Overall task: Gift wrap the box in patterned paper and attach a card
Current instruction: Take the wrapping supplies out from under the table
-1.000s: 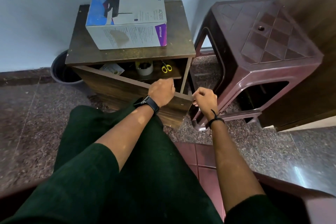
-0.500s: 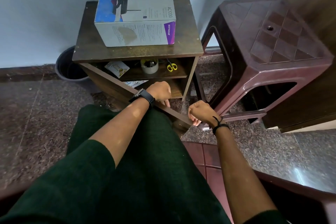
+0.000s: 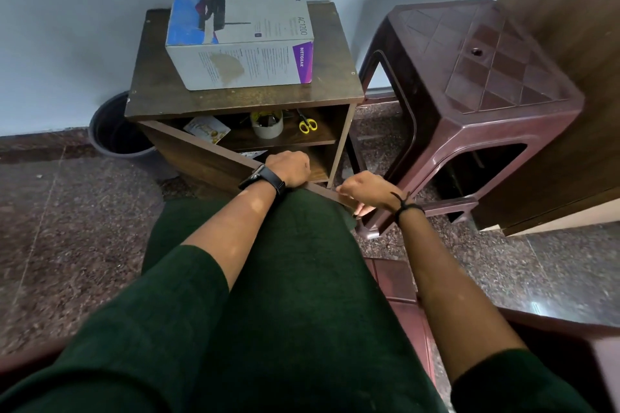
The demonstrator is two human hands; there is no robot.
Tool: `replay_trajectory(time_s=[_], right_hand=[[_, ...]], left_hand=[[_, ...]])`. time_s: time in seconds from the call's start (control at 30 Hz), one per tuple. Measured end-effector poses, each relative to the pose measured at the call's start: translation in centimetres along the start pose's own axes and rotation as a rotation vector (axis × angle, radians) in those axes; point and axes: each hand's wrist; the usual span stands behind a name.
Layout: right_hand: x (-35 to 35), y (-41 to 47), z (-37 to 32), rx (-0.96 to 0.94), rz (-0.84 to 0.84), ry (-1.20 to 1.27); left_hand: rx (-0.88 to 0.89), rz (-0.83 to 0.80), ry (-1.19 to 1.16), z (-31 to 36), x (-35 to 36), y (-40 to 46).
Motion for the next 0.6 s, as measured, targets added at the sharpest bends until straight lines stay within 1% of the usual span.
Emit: replay_trajectory(time_s=[0.1, 0.2, 0.23, 0.3, 0.33, 0.4, 0.47, 0.6], right_hand=[[-0.4, 1.1, -2.0, 0.026, -0.111, -0.115], [-1.4, 2.4, -3.9, 0.034, -0.166, -0.206], [-1.9, 2.7, -4.5, 0.045, -0.201, -0.226], [-2.2, 3.5, -5.8, 0.069, -0.266, -0.189], [-1.9, 4.0, -6.3, 0.056, -0.282, -0.194], [-0.8, 4.4, -7.5, 0.029, -0.325, -0.289], [0.4, 4.6, -8.1, 0.077, -0.412, -0.295], [0.9, 5.5, -7.7, 0.106, -0.488, -0.294]], left_hand=[[-0.021, 0.033, 0.028, 0.0, 0.2, 0.2], [-0.052, 0.084, 0.053, 0.0, 0.2, 0.5], [-0.062, 0.097, 0.063, 0.1, 0.2, 0.6], [-0.071, 0.109, 0.082, 0.2, 0.1, 0.9], [-0.078, 0.107, 0.090, 0.1, 0.3, 1.0], [-0.100, 0.078, 0.102, -0.2, 0.6, 0.9], [-0.117, 0.045, 0.122, -0.5, 0.9, 0.5], [-0.165, 0.012, 0.152, -0.3, 0.8, 0.2]])
Point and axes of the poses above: each hand's wrist, its own y-axis towards the middle knuckle, its own x-axis out of the palm, z = x × y, and after that the axes turned 2 degrees about -x, right-handed
